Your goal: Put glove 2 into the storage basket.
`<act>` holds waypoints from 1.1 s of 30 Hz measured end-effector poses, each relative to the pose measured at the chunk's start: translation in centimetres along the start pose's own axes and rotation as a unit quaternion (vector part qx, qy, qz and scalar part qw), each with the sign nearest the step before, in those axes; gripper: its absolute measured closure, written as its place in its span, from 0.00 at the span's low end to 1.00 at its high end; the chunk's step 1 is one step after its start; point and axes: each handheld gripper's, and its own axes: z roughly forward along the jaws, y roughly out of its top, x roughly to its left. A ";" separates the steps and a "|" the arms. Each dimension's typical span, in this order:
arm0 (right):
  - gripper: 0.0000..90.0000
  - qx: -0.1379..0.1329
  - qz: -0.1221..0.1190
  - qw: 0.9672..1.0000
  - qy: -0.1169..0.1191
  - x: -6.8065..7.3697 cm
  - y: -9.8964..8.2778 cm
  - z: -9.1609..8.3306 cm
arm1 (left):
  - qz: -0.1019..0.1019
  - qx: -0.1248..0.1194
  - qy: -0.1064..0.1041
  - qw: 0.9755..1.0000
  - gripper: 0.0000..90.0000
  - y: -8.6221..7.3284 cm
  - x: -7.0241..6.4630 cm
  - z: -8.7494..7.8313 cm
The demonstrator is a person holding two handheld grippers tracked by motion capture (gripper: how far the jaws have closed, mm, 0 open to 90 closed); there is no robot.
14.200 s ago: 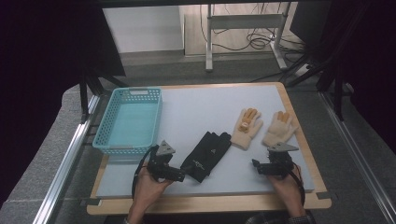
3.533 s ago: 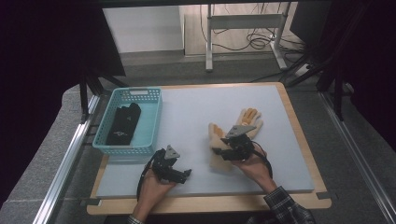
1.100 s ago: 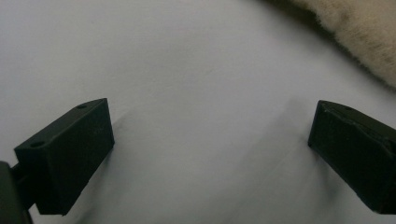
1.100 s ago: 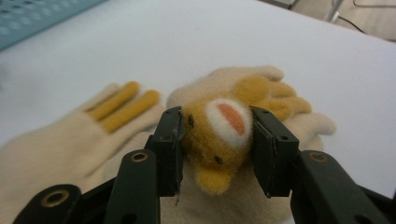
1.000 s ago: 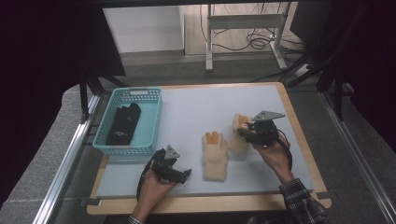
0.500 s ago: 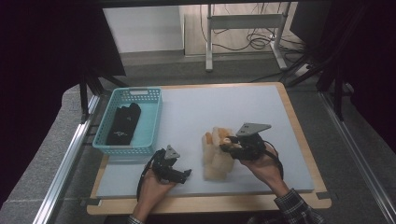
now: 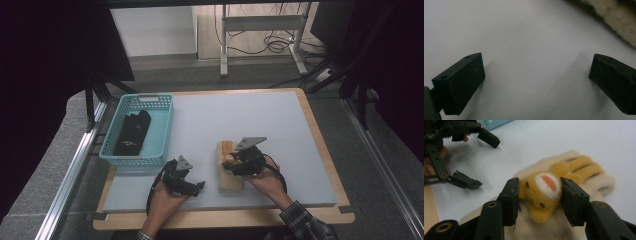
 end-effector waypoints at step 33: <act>0.83 0.009 0.036 0.999 -0.038 -3.8 -4.6 -3.3 | -0.002 0.000 -0.001 1.000 0.01 0.0 0.0 0.0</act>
